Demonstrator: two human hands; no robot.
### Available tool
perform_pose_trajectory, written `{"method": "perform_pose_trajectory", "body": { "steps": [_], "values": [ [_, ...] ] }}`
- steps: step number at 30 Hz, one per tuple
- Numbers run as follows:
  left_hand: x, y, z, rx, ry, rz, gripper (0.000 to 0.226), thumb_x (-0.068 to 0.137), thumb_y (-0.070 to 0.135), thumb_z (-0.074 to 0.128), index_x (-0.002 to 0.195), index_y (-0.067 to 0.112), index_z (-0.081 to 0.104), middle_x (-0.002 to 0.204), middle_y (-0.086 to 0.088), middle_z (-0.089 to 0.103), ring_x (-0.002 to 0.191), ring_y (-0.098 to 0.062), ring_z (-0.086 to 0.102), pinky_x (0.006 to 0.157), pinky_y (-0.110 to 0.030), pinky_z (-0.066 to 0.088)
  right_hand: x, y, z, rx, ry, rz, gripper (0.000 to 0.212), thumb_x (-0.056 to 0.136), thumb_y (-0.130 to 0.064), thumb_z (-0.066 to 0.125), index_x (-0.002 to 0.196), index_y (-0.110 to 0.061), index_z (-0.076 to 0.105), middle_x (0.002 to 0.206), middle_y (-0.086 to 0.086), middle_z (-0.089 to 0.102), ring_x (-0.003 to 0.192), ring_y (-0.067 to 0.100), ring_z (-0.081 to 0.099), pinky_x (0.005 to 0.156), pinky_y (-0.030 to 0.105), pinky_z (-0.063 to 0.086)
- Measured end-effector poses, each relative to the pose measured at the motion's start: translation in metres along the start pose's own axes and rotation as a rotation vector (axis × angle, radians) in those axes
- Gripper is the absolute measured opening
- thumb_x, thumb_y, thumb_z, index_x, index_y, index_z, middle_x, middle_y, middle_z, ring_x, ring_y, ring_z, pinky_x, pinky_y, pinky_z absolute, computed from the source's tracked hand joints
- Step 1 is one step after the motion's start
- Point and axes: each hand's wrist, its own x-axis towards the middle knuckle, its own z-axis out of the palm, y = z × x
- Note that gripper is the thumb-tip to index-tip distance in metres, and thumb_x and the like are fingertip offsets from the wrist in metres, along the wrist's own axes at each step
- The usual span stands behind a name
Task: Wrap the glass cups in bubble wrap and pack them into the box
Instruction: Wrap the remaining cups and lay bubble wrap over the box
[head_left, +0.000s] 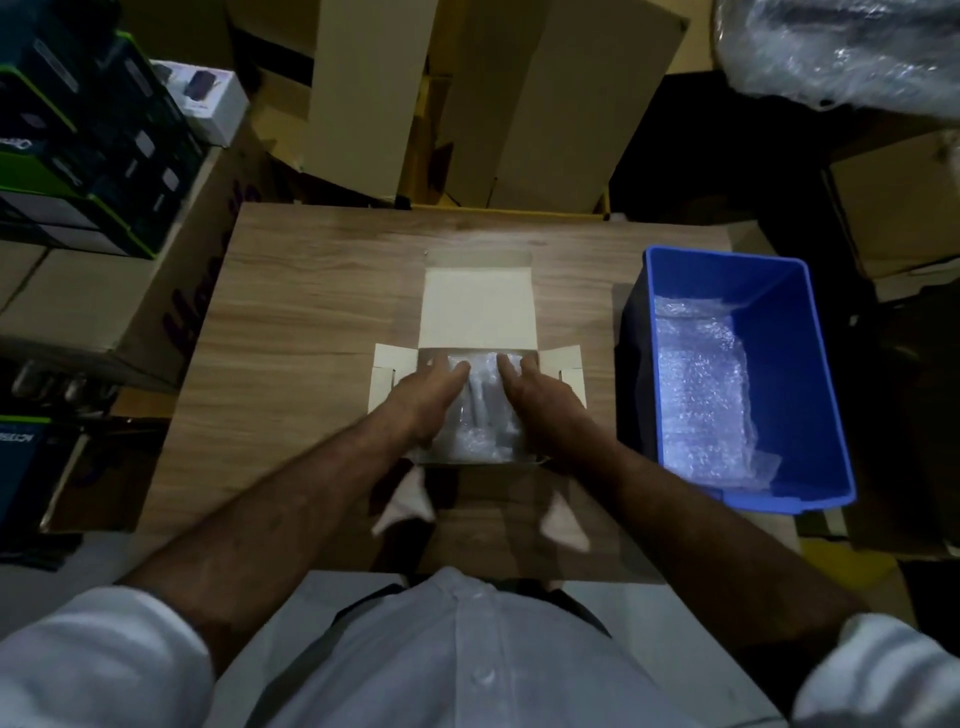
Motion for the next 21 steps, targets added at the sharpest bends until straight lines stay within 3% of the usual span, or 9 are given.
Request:
{"method": "perform_pose_trajectory", "body": {
  "steps": [4,10,13,17,21],
  "values": [
    [0.002,0.008,0.003,0.185,0.092,0.036,0.080,0.088,0.010,0.070,0.154,0.009,0.025,0.148,-0.019,0.038,0.131,-0.035,0.047,0.102,-0.041,0.049,0.007,-0.003,0.004,0.000,0.028,-0.013,0.094,0.088,-0.002,0.070,0.158,0.001,0.008,0.150,0.032,0.034,0.120,0.038,0.059,0.091,0.042,0.054],
    [0.008,0.001,0.010,0.382,0.113,0.076,0.095,0.080,0.023,0.074,0.154,0.005,0.018,0.138,-0.016,0.044,0.124,-0.032,0.045,0.102,-0.041,0.040,0.008,0.000,0.007,-0.081,0.006,-0.048,0.110,0.080,-0.021,0.082,0.157,0.003,0.007,0.145,0.031,0.039,0.118,0.037,0.056,0.090,0.042,0.050],
    [0.008,-0.002,0.012,0.262,0.105,0.087,0.104,0.077,0.026,0.081,0.156,0.007,0.017,0.142,-0.017,0.042,0.129,-0.032,0.044,0.103,-0.040,0.044,0.010,0.004,0.012,-0.063,0.011,-0.054,0.106,0.082,-0.023,0.078,0.158,0.001,0.007,0.146,0.026,0.040,0.121,0.036,0.053,0.091,0.042,0.048],
    [0.001,-0.010,-0.001,-0.127,0.050,0.066,0.111,0.067,0.022,0.090,0.156,0.014,0.025,0.152,-0.018,0.032,0.139,-0.035,0.037,0.106,-0.043,0.047,0.004,0.003,0.010,0.080,0.038,-0.002,0.106,0.080,-0.031,0.081,0.158,-0.006,0.014,0.152,0.021,0.034,0.131,0.033,0.046,0.096,0.040,0.047],
    [0.003,-0.004,0.006,-0.095,0.093,0.081,0.090,0.086,0.005,0.070,0.159,0.014,0.018,0.153,-0.021,0.028,0.141,-0.037,0.035,0.104,-0.045,0.048,0.001,-0.013,0.013,0.115,-0.001,0.039,0.125,0.071,-0.051,0.086,0.160,-0.011,0.008,0.160,0.028,0.017,0.137,0.041,0.040,0.103,0.045,0.045]
  ]
}}
